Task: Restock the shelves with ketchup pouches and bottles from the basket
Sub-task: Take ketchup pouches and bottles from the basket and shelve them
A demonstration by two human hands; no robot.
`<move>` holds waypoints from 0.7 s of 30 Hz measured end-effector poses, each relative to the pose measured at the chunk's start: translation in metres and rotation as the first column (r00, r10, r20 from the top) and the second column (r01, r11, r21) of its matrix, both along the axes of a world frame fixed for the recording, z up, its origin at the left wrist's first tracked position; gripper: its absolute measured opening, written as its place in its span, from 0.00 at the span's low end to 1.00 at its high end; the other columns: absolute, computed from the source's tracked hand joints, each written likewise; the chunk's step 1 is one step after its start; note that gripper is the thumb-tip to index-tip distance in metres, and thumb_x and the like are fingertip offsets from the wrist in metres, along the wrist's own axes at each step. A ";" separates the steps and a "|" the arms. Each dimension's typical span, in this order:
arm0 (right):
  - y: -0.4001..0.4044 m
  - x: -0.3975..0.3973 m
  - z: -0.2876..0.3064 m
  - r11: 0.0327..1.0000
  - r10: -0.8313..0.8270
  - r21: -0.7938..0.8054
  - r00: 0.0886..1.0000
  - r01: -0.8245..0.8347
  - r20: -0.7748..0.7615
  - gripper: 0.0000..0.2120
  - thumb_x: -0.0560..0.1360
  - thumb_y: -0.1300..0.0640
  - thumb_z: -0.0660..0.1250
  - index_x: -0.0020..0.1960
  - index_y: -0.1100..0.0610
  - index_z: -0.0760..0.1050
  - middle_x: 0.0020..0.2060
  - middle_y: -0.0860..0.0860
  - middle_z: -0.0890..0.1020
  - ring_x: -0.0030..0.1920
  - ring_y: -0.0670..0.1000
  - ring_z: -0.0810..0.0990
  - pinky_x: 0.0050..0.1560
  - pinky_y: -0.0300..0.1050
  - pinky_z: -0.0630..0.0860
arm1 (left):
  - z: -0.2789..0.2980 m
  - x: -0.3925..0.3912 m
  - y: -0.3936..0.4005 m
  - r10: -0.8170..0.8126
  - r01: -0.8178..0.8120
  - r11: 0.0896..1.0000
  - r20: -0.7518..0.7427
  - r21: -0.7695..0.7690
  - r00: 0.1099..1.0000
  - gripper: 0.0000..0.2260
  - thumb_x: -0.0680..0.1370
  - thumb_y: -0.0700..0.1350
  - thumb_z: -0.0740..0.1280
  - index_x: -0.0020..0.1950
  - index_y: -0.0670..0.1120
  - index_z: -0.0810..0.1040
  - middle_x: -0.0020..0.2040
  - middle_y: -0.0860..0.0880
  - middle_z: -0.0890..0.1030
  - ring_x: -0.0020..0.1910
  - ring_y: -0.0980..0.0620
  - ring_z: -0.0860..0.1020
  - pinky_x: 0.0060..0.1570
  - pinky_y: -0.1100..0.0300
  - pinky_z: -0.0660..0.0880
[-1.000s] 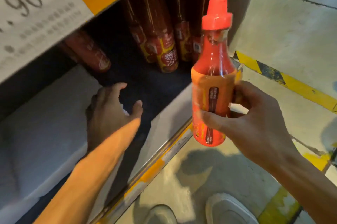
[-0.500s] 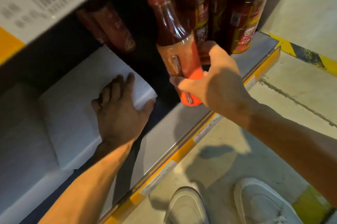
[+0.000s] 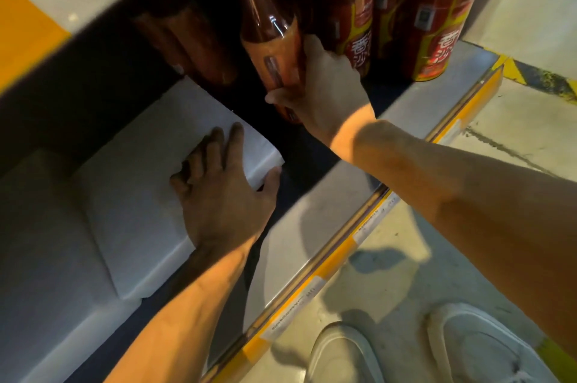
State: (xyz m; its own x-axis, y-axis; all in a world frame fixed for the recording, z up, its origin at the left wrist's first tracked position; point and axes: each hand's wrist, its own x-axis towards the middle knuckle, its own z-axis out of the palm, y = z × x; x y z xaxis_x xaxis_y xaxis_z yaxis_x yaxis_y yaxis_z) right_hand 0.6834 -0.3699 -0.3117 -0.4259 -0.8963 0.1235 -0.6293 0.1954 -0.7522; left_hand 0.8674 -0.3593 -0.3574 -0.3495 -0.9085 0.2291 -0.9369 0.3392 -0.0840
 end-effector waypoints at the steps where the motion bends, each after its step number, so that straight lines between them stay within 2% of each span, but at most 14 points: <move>1: -0.003 0.001 0.001 1.000 -0.002 0.026 1.000 0.002 -0.014 0.32 0.71 0.44 0.77 0.67 0.56 0.68 0.60 0.53 0.80 0.62 0.57 0.79 0.61 0.50 0.73 | 0.000 0.000 0.000 0.000 0.000 1.000 -0.005 -0.008 1.000 0.39 0.74 0.67 0.64 0.80 0.52 0.60 0.77 0.44 0.65 0.72 0.40 0.66 0.64 0.39 0.65; 3: 0.000 0.001 -0.001 0.998 -0.021 0.063 0.999 0.023 -0.025 0.31 0.72 0.43 0.76 0.65 0.57 0.68 0.59 0.55 0.80 0.60 0.58 0.80 0.58 0.50 0.73 | -0.001 0.000 0.000 0.000 -0.001 1.000 -0.012 -0.023 1.000 0.38 0.73 0.67 0.64 0.79 0.51 0.60 0.76 0.44 0.66 0.71 0.40 0.67 0.63 0.40 0.66; 5: 0.017 0.002 -0.009 0.999 -0.026 0.034 0.999 0.027 -0.042 0.27 0.73 0.46 0.74 0.65 0.57 0.68 0.59 0.55 0.78 0.59 0.58 0.78 0.56 0.51 0.73 | -0.002 0.000 0.000 -0.002 0.002 1.000 -0.020 -0.030 1.000 0.38 0.73 0.67 0.63 0.79 0.51 0.61 0.76 0.44 0.67 0.70 0.41 0.67 0.62 0.41 0.66; 7: 0.037 0.004 -0.021 0.997 0.081 -0.005 0.984 -0.083 -0.160 0.20 0.77 0.50 0.70 0.64 0.57 0.70 0.58 0.56 0.76 0.58 0.59 0.76 0.56 0.52 0.74 | -0.003 0.001 -0.001 -0.002 0.001 0.999 -0.020 -0.034 1.000 0.38 0.73 0.68 0.62 0.79 0.52 0.61 0.76 0.45 0.67 0.70 0.41 0.67 0.61 0.42 0.66; 8: 0.043 0.005 -0.026 0.984 0.175 0.024 0.951 -0.174 -0.254 0.18 0.78 0.51 0.67 0.65 0.56 0.72 0.59 0.56 0.75 0.59 0.59 0.74 0.57 0.54 0.74 | -0.004 0.001 -0.001 -0.002 0.002 0.999 -0.014 -0.036 1.000 0.38 0.73 0.68 0.63 0.79 0.52 0.61 0.76 0.45 0.67 0.70 0.41 0.68 0.61 0.42 0.67; 10: 0.043 0.004 -0.033 0.945 0.325 0.155 0.860 -0.286 -0.393 0.19 0.81 0.49 0.62 0.71 0.50 0.69 0.65 0.54 0.72 0.64 0.58 0.71 0.62 0.56 0.71 | -0.004 0.002 -0.001 -0.004 0.004 0.999 -0.004 -0.036 1.000 0.38 0.73 0.68 0.64 0.79 0.52 0.61 0.76 0.44 0.67 0.70 0.41 0.67 0.60 0.42 0.67; 13: 0.021 -0.002 -0.033 0.934 0.351 0.227 0.817 -0.274 -0.458 0.21 0.83 0.46 0.57 0.75 0.45 0.65 0.68 0.53 0.68 0.67 0.58 0.67 0.64 0.57 0.67 | -0.005 0.002 -0.001 -0.002 0.001 1.000 -0.008 -0.029 1.000 0.39 0.73 0.67 0.65 0.79 0.52 0.60 0.76 0.44 0.66 0.70 0.41 0.67 0.61 0.42 0.67; 16: 0.005 -0.006 -0.036 0.926 0.374 0.246 0.787 -0.287 -0.491 0.21 0.83 0.46 0.56 0.76 0.44 0.64 0.69 0.54 0.67 0.67 0.59 0.68 0.66 0.58 0.67 | -0.004 0.001 0.000 0.001 -0.001 0.999 -0.007 -0.032 1.000 0.38 0.74 0.67 0.65 0.79 0.51 0.60 0.76 0.45 0.67 0.70 0.41 0.67 0.61 0.42 0.66; 21: -0.014 -0.010 -0.047 0.896 0.432 0.344 0.738 -0.283 -0.518 0.23 0.83 0.43 0.53 0.77 0.47 0.64 0.74 0.54 0.63 0.72 0.58 0.64 0.70 0.58 0.62 | -0.005 0.002 0.001 0.006 -0.006 0.999 -0.009 -0.032 1.000 0.38 0.74 0.67 0.65 0.79 0.51 0.61 0.76 0.44 0.67 0.70 0.41 0.67 0.62 0.42 0.66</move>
State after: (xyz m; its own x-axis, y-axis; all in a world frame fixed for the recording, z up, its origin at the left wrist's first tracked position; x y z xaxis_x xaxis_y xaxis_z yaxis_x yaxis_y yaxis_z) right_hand 0.6729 -0.3843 -0.3587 0.0148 -0.9998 0.0095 -0.9805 -0.0163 -0.1957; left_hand 0.8690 -0.3585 -0.3626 -0.3416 -0.9028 0.2614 -0.9398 0.3306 -0.0863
